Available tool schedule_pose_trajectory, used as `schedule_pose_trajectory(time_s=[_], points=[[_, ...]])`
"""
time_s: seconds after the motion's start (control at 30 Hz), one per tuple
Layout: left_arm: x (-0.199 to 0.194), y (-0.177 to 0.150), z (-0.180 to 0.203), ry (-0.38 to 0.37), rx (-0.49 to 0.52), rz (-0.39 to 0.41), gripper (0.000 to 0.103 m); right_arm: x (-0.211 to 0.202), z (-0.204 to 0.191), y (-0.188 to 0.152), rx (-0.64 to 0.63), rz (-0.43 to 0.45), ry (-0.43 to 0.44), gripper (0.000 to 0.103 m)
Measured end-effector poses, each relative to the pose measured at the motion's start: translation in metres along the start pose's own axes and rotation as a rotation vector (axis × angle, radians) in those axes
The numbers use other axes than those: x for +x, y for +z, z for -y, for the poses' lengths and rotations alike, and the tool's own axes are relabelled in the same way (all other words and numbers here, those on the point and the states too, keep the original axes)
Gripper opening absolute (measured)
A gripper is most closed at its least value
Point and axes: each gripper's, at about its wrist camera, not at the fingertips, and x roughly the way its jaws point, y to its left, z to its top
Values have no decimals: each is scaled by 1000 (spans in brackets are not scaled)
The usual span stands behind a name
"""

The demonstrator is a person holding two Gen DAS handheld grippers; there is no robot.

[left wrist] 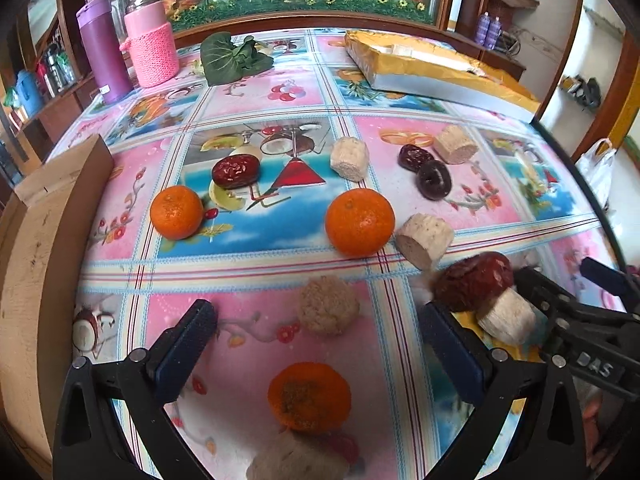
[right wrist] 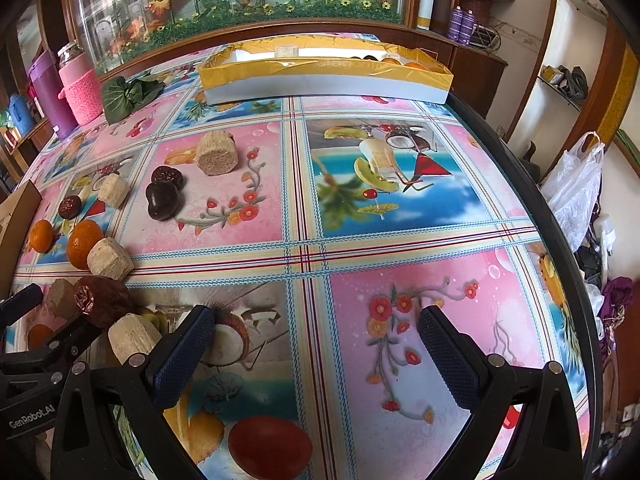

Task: Organize fruits
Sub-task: 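Move the left gripper toward the round cream pastry while the right gripper approaches the red tomato, then close the left gripper on the round pastry while the right gripper closes on the tomato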

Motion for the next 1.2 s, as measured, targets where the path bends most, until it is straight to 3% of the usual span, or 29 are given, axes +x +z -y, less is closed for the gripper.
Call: schedule_pose_trajectory(time_s=[0.1,0.23,0.3,0.4,0.5,0.6,0.7,0.9,1.03,1.13,1.2], points=[[-23,-3,-15,-57,-56,56,101,0,0,0,0,2,0,102],[-73,-5,-38,-9,-76,224,101,-6,5,-3,35,14,-15,102],[-98,-6,-53,27,-99,311,101,-22,11,-7,76,65,0,102],[-129,-8,-72,81,-129,421,102,-64,14,-14,105,207,5,102],[-151,-9,-82,144,-138,513,102,-116,16,-30,131,427,-39,102],[-155,-13,-84,76,-130,516,102,-141,16,-46,134,566,-63,102],[-143,-16,-73,52,-102,461,102,-135,15,-46,123,495,-53,102],[-129,-34,-56,128,-60,415,102,-113,12,-54,107,338,-35,102],[-131,-41,-51,168,-40,440,102,-103,14,-59,144,295,12,102],[-131,-44,-53,139,-44,454,102,-98,11,-61,152,280,28,102],[-127,-42,-54,128,-38,420,102,-96,8,-61,148,275,26,102]])
